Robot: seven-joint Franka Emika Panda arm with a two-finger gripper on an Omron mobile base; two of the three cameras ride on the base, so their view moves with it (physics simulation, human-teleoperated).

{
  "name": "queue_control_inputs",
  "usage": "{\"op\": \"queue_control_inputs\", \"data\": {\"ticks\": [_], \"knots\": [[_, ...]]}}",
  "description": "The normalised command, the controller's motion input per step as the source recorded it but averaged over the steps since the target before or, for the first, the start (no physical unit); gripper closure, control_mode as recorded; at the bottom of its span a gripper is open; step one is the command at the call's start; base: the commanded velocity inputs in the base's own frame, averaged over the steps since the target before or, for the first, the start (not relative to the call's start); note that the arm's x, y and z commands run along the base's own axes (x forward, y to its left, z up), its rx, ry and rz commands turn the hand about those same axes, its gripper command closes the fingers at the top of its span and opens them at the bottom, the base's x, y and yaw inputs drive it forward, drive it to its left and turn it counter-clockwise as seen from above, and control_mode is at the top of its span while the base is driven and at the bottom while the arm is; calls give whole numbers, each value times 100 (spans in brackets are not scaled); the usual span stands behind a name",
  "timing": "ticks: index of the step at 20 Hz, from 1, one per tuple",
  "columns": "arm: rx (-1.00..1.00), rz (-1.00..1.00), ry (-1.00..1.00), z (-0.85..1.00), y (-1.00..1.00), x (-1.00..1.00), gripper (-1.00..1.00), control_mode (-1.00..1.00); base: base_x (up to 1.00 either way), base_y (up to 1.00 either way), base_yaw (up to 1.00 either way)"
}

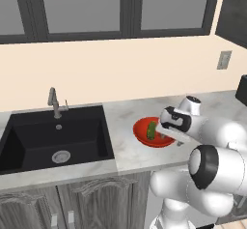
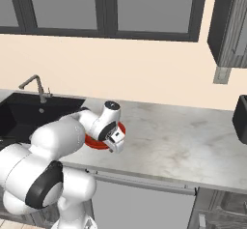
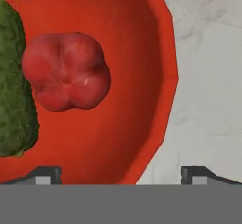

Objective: Dump the cucumber and bell pepper from the bowl so the bowl can be washed. Place the bowl in the sink after clearing the leftovers.

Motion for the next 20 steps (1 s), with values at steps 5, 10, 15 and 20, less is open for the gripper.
{"op": "queue_control_inputs", "data": {"ticks": [5,10,15,20], "knots": [[0,-2,0,-38,0,14,-100,-100,0,0,0],[0,0,0,-35,0,1,100,-100,0,0,0],[0,0,0,0,0,0,100,-100,0,0,0],[0,0,0,0,0,0,100,-100,0,0,0]]}}
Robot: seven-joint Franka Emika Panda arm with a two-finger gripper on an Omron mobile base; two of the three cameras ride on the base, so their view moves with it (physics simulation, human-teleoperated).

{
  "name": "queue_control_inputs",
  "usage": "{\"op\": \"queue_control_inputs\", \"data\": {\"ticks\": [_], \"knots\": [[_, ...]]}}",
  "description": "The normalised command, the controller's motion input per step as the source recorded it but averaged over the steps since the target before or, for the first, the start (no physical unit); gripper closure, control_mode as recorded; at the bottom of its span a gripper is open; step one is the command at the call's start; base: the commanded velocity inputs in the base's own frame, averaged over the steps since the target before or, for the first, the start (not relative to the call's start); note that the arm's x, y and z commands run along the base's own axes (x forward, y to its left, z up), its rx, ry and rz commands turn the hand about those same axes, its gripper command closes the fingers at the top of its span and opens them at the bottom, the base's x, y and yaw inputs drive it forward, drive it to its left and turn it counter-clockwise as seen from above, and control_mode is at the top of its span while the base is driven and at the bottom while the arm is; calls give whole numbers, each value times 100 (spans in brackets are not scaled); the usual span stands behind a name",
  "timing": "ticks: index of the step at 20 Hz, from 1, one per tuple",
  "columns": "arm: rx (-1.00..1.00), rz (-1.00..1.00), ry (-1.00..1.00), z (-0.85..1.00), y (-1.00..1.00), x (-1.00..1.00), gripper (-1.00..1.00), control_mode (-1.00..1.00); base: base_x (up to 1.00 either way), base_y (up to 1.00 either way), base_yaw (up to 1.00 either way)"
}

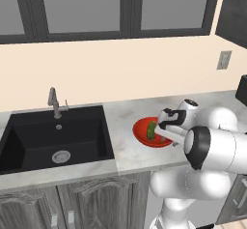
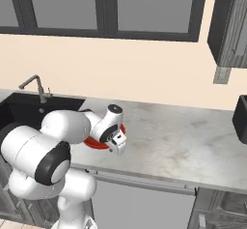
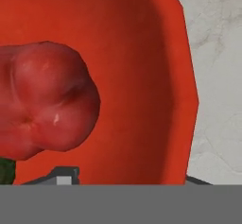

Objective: Dump the cucumber and bell pepper from the bowl so the bowl can be washed. Place the bowl in the sink after clearing the leftovers.

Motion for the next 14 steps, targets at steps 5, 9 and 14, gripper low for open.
{"op": "queue_control_inputs", "data": {"ticks": [5,9,14], "knots": [[0,0,-2,22,1,-13,100,-100,0,0,0],[0,0,-5,64,6,-17,100,-100,0,0,0],[0,0,-12,84,3,-38,100,-100,0,0,0]]}}
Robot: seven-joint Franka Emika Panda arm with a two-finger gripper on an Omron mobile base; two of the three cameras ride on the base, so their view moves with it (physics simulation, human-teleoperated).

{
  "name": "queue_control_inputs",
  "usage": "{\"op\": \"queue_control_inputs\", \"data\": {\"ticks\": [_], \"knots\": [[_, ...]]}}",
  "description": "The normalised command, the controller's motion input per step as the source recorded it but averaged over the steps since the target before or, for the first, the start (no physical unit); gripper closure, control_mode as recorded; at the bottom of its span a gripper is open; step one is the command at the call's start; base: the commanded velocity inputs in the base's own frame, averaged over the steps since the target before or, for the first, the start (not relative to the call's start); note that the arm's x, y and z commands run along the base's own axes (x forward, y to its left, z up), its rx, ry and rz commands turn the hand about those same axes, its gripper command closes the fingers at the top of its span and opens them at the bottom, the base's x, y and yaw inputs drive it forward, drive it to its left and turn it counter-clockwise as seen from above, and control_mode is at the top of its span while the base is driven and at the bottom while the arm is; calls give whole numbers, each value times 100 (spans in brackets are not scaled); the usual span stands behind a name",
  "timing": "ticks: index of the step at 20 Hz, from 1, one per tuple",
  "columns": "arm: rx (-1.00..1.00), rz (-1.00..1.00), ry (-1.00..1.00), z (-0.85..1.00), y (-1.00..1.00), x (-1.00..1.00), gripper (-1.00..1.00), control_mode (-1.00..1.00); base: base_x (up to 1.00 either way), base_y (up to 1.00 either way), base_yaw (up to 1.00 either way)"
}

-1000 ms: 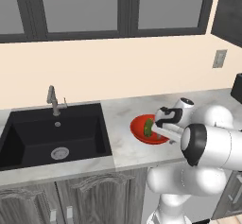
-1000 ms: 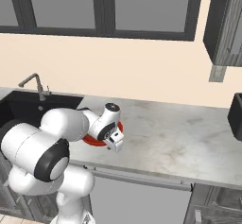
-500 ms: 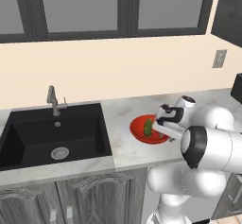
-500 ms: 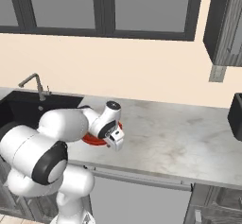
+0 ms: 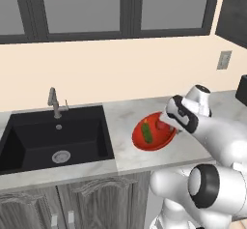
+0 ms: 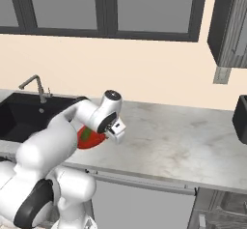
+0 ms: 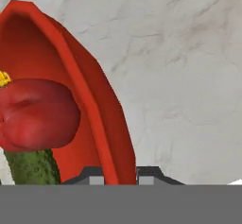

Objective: Dump the cucumber and bell pepper from the bowl so the bowl can be washed. Place the bowl in the sink after clearing the leftovers.

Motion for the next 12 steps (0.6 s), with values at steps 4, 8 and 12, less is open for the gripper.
{"op": "queue_control_inputs", "data": {"ticks": [4,8,12], "knots": [[10,0,-7,95,26,-33,100,-100,0,0,0],[32,0,1,82,9,-44,100,-100,0,0,0],[47,0,8,39,-9,-35,100,-100,0,0,0]]}}
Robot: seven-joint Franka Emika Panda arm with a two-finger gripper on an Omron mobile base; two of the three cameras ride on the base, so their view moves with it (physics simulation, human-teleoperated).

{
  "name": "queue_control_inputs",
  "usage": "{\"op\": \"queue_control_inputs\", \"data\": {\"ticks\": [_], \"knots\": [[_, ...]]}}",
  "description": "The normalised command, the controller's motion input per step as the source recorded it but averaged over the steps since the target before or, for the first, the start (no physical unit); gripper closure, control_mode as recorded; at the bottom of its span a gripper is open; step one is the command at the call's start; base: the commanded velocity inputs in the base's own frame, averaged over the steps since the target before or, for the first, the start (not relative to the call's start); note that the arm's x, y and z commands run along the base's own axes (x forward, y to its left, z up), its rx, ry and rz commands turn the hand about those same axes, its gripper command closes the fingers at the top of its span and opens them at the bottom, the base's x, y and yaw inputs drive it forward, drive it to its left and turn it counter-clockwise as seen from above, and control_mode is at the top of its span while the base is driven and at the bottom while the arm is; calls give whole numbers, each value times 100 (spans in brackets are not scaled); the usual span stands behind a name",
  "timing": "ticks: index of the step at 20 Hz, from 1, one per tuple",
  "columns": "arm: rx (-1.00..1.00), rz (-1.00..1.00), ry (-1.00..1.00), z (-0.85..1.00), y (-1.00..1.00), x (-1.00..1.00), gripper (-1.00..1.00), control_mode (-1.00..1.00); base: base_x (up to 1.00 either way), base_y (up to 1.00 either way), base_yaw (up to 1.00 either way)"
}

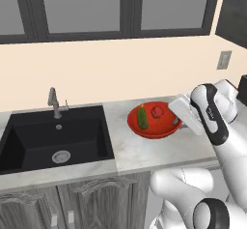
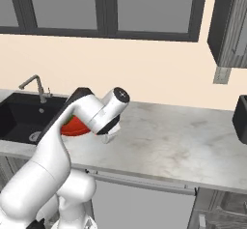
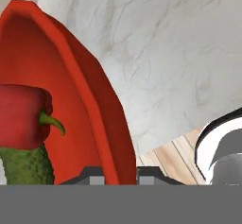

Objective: Dump the cucumber and bell pepper from the bowl so the bowl can be washed. Place the bowl in the sink after clearing the leftovers.

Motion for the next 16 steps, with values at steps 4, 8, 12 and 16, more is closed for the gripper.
{"op": "queue_control_inputs", "data": {"ticks": [4,8,12,16], "knots": [[28,0,2,7,-2,-3,100,-100,0,0,0],[0,0,0,0,0,0,100,-100,0,0,0],[0,0,0,0,0,0,100,-100,0,0,0],[0,0,0,-1,8,-8,100,-100,0,0,0]]}}
